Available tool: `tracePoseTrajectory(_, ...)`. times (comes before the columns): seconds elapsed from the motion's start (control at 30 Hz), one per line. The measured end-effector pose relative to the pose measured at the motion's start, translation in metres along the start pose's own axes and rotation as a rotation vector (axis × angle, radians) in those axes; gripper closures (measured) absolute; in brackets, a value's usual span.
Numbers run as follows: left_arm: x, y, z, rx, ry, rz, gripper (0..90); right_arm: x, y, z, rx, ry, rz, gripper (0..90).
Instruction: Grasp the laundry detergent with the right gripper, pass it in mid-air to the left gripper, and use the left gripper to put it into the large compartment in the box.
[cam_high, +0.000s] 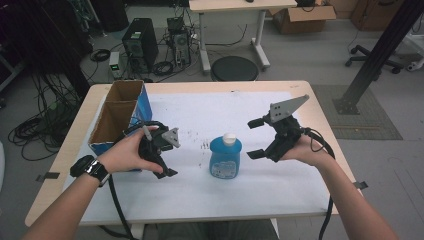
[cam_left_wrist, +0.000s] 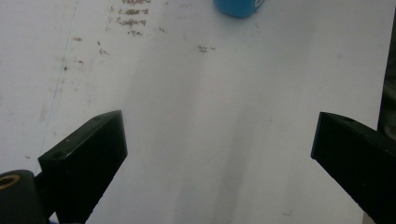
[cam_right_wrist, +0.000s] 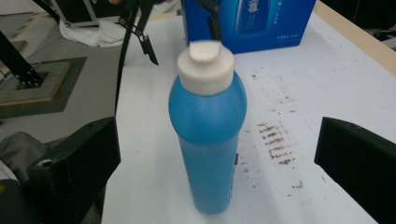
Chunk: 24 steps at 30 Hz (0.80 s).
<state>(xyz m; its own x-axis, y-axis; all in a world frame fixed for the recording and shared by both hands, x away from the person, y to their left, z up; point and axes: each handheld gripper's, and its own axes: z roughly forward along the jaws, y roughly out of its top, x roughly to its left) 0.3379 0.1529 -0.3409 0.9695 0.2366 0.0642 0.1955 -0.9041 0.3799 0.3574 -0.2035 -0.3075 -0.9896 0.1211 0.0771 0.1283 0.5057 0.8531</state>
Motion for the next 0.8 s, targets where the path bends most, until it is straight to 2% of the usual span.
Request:
tracePoseTrajectory(0.07,0.000,0.000,0.000,-0.002,-0.003,0.003,4.2,0.000,-0.005,0.004,0.003,-0.015,0.001,0.0)
tracePoseTrajectory(0.17,0.000,0.000,0.000,-0.006,-0.001,0.001,4.2,-0.001,-0.011,0.008,-0.006,0.003,0.014,0.0)
tracePoseTrajectory(0.37,-0.001,0.001,0.000,-0.006,-0.003,0.006,4.2,-0.002,-0.024,0.021,-0.003,-0.011,0.037,0.0)
tracePoseTrajectory(0.47,-0.002,0.001,0.000,-0.006,-0.006,0.010,4.2,-0.003,-0.031,0.031,-0.007,0.000,0.049,0.0)
tracePoseTrajectory(0.8,-0.002,0.001,0.000,-0.012,-0.005,0.013,4.2,-0.003,-0.038,0.050,-0.004,-0.008,0.048,0.1)
